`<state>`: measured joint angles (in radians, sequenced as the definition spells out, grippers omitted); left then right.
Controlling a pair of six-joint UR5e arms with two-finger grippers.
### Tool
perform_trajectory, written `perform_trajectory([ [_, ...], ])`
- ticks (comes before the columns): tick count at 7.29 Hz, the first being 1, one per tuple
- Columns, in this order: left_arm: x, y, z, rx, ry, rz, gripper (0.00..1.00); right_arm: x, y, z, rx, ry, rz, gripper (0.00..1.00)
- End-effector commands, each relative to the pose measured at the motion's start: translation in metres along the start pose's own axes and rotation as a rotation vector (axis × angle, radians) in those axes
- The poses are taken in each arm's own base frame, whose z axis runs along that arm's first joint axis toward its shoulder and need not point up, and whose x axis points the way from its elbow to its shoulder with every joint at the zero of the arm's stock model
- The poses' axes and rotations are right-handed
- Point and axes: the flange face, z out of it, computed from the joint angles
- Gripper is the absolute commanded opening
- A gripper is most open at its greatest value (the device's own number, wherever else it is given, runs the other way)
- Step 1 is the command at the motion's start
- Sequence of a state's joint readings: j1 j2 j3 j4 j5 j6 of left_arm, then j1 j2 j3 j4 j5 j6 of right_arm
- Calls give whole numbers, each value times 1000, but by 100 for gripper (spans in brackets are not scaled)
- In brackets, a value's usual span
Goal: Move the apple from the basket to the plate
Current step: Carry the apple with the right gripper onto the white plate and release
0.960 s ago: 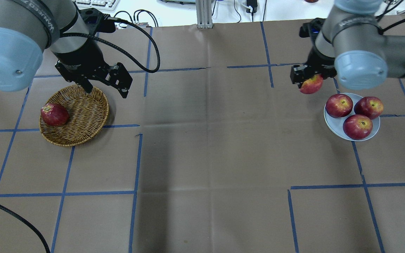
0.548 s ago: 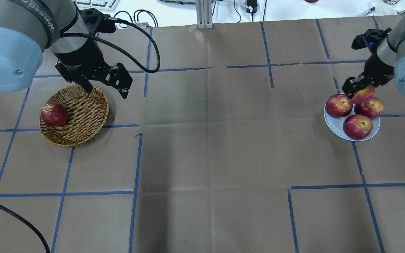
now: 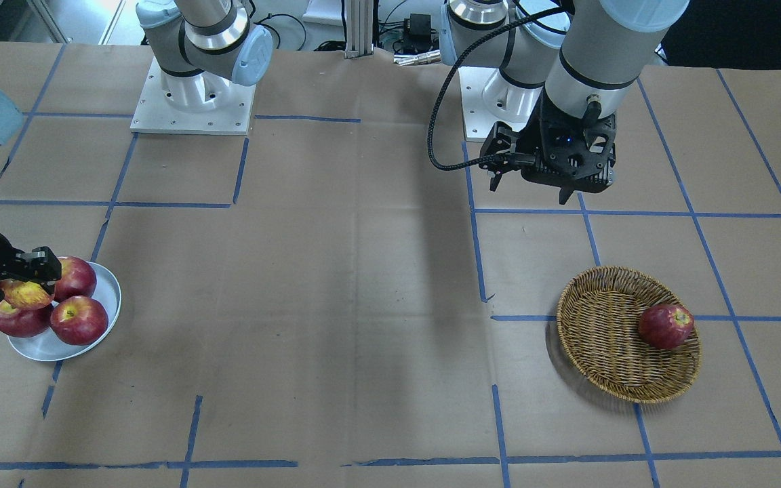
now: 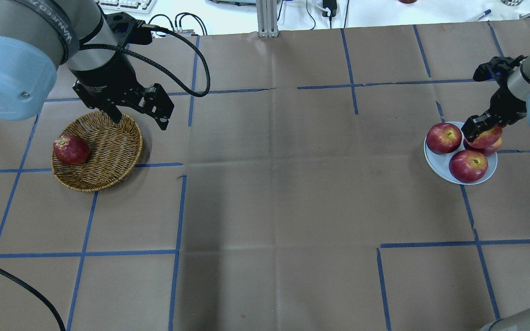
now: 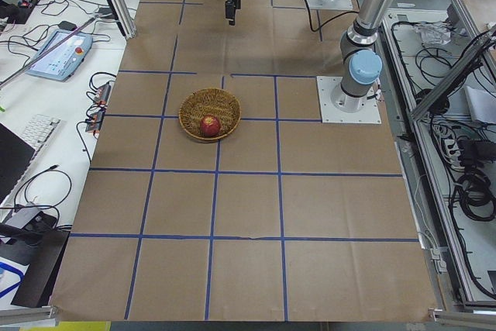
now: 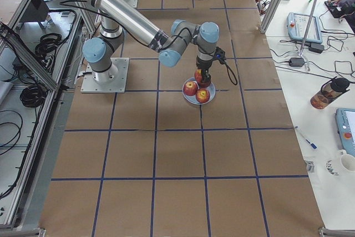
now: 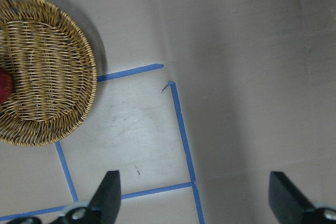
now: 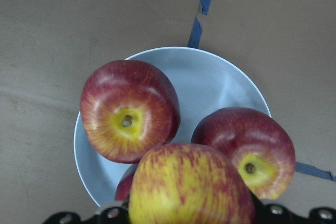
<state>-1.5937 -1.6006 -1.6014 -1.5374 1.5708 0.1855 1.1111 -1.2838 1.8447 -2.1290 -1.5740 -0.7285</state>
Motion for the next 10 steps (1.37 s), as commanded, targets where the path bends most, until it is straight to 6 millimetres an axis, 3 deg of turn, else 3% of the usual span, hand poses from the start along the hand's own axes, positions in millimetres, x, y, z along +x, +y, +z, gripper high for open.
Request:
perform_trajectory([
  [1, 0, 1, -2, 1, -2, 0, 99, -3, 3, 9, -11, -12, 3, 50],
  [2, 0, 1, -2, 1, -2, 0, 99, -2, 4, 10, -12, -13, 3, 70],
  [3, 0, 2, -3, 4, -2, 0, 99, 0, 2, 5, -12, 3, 0, 100],
  [5, 0, 2, -3, 4, -2, 2, 99, -2, 1, -13, 21, 19, 3, 100],
  [7, 0, 3, -3, 2, -2, 2, 99, -15, -13, -66, 91, 42, -22, 100],
  [8, 0, 3, -4, 4, -2, 0, 99, -32, -23, -87, 90, 32, -15, 100],
  [10, 0, 3, -5, 7, -3, 2, 99, -97, -33, -153, 83, 17, 54, 100],
])
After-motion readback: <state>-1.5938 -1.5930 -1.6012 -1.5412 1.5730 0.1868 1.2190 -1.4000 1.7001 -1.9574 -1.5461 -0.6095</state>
